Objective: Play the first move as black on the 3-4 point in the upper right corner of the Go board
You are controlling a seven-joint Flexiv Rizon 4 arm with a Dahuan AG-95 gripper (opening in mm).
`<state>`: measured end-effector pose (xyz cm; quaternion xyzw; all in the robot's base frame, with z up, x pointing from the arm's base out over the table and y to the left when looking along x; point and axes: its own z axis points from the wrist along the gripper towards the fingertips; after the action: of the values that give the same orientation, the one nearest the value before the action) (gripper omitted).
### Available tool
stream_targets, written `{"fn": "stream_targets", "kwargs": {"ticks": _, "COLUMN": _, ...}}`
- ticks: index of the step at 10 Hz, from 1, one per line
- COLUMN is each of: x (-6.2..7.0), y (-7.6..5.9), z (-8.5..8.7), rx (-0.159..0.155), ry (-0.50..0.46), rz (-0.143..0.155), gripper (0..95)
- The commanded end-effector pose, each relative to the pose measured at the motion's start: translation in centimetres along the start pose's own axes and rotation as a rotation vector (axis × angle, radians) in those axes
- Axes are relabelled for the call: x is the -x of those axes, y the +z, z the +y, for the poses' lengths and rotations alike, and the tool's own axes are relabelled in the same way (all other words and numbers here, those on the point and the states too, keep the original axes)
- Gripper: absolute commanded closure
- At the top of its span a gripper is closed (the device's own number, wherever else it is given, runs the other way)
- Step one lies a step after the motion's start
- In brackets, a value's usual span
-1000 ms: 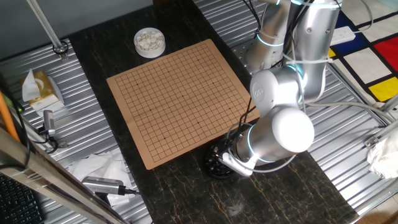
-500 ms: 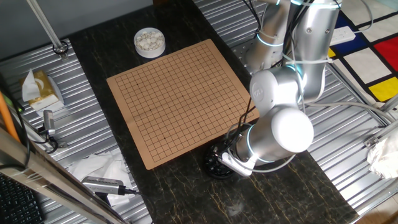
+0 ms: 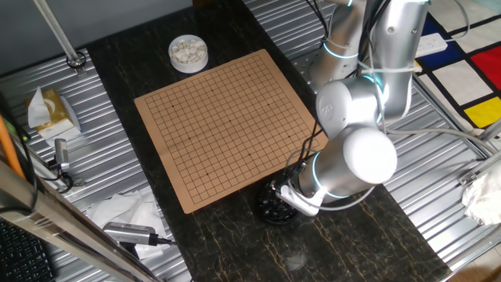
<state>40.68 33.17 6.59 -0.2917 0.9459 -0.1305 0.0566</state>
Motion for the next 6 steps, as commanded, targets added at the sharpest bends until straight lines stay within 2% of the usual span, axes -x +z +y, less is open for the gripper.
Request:
{"fn": "stream_targets", "kwargs": {"ticks": 1, "x": 0.2, "y": -1.4, "z": 0.1, "rx": -0.017, "ry": -0.002, "rz": 0.017, "gripper": 95.0}}
{"fn": "stream_targets", "kwargs": {"ticks": 3, "x": 0.1, "y": -2.3, "z": 0.2, "rx": -0.027, "ry": 0.007, "rz": 0.022, "gripper": 95.0}}
{"fn": "stream_targets", "kwargs": {"ticks": 5, "x": -0.7, "y": -3.3, "z": 0.2, "rx": -0.056, "ry": 0.012, "rz": 0.03, "gripper": 95.0}}
{"fn": "stream_targets", "kwargs": {"ticks": 6, "x": -0.9, "y": -3.4, "z": 0.2, "rx": -0.06, "ry": 0.009, "rz": 0.031, "gripper": 95.0}}
